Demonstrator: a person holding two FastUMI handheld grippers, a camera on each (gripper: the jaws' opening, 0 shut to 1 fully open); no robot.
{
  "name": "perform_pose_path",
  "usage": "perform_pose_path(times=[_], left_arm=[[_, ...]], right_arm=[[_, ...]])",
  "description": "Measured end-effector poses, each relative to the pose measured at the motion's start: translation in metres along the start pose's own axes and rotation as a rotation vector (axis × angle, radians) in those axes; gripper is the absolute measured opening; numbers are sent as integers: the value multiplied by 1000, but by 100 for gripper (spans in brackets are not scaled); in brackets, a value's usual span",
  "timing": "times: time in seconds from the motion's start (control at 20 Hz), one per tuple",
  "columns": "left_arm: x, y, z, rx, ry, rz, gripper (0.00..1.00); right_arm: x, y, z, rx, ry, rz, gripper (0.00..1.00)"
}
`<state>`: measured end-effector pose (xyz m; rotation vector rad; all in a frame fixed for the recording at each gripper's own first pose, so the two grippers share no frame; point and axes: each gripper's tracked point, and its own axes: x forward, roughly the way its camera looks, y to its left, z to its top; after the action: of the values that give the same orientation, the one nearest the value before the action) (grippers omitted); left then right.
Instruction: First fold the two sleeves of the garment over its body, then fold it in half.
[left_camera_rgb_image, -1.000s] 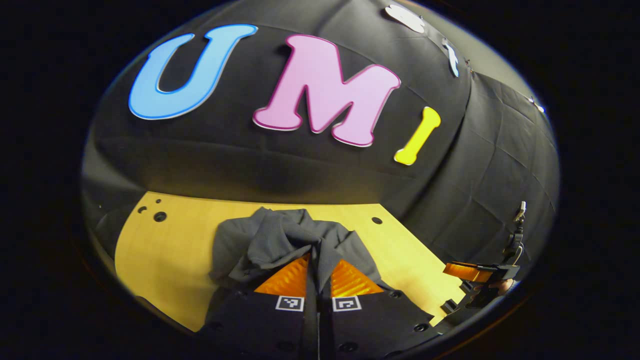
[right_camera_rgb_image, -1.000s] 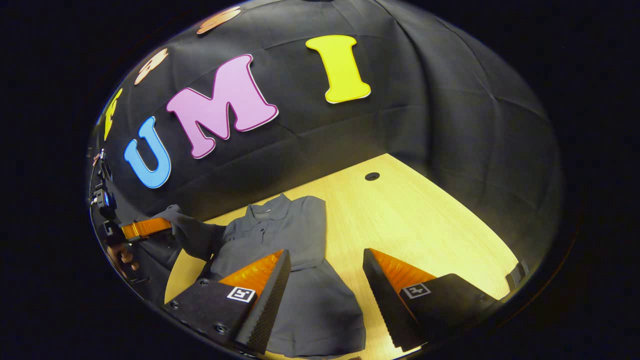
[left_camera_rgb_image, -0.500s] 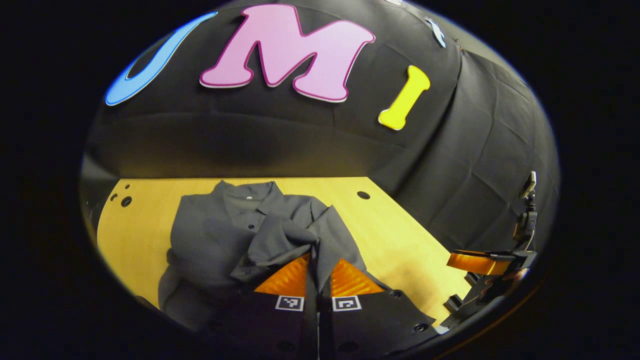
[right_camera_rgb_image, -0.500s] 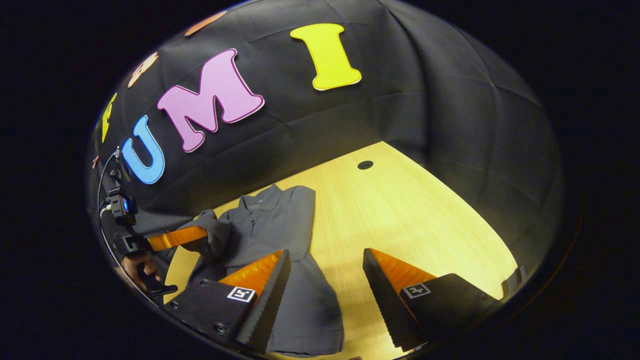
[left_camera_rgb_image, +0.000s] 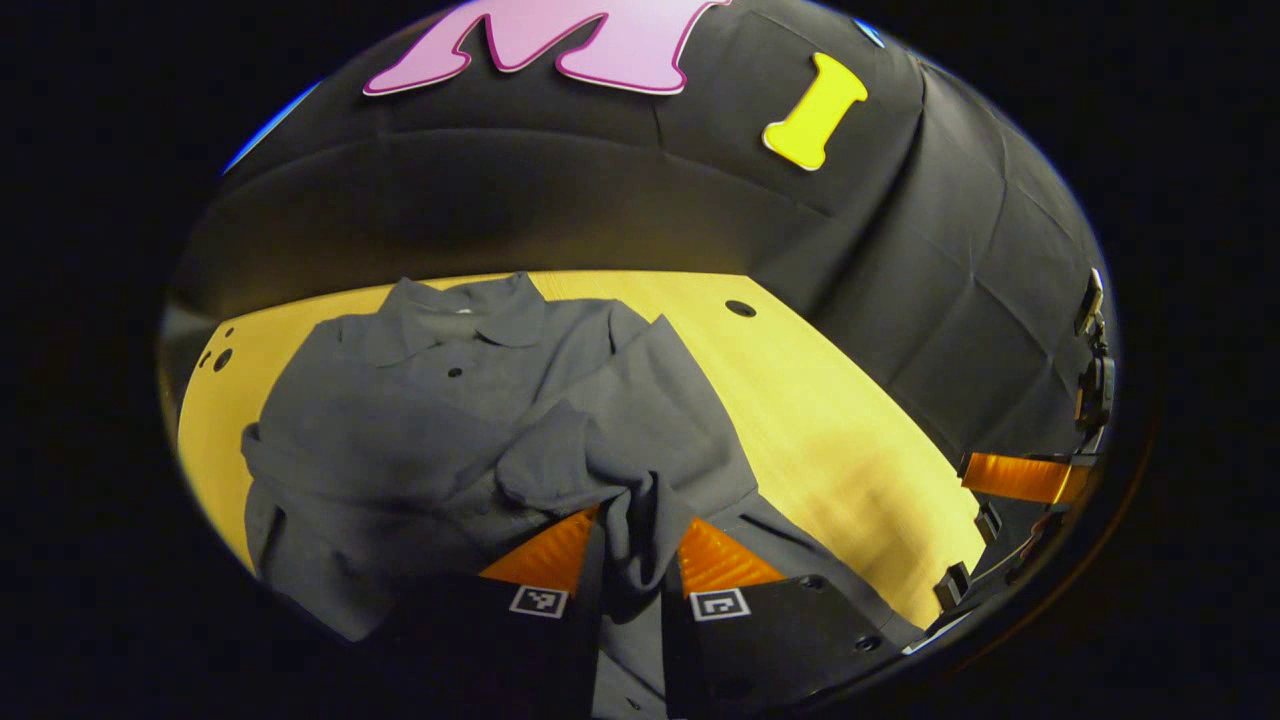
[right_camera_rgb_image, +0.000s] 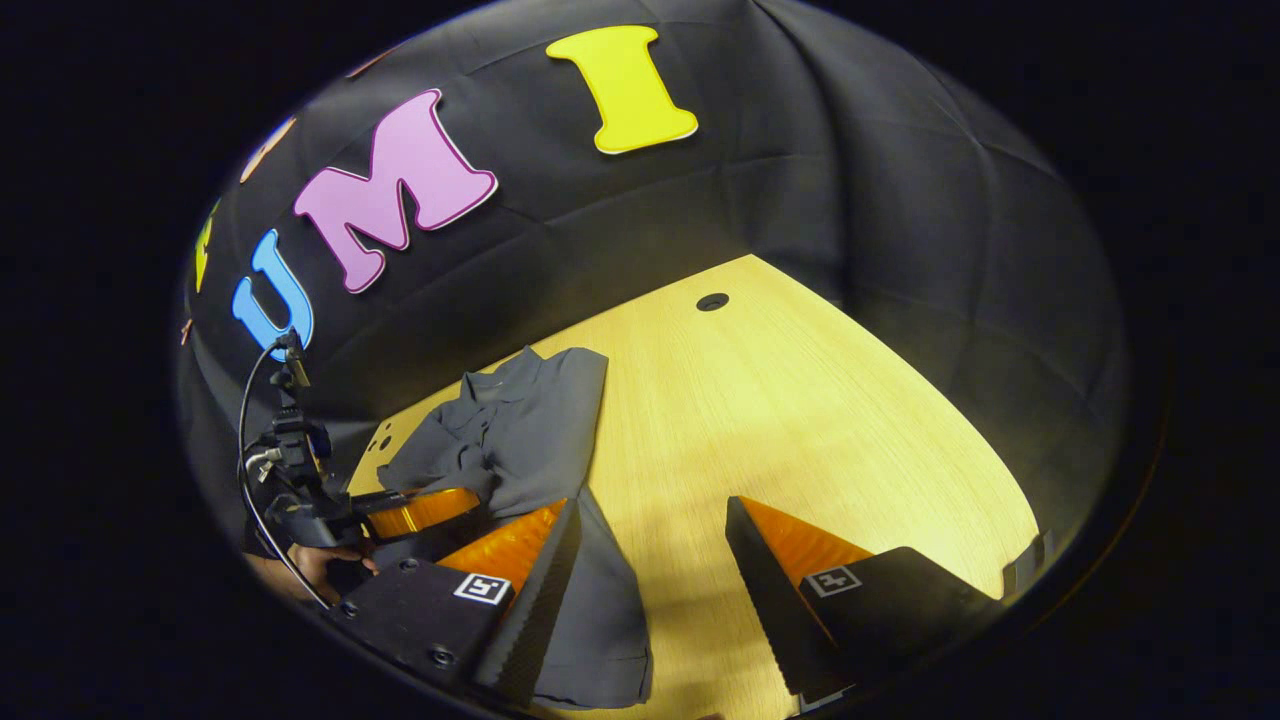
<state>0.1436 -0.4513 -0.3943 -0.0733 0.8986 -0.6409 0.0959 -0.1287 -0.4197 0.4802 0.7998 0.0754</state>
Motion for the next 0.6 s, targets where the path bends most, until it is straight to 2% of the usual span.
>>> perform_pose_path(times=[0.05, 0.15, 0.2, 0.45, 0.6], left_arm=[[1, -3, -4, 4, 7, -8, 34], [0, -11, -8, 13, 12, -36, 43], [-4, -16, -10, 11, 13, -59, 55], [-33, -32, -13, -18, -8, -144, 75], [-57, -35, -13, -44, -30, -193, 95]], right_arm=[[0, -1, -1, -2, 5, 0, 90], [1, 0, -4, -3, 14, 5, 90], [1, 0, -6, -4, 17, 6, 90], [-1, 12, -14, -8, 29, 18, 90], [-6, 24, -21, -15, 37, 27, 90]])
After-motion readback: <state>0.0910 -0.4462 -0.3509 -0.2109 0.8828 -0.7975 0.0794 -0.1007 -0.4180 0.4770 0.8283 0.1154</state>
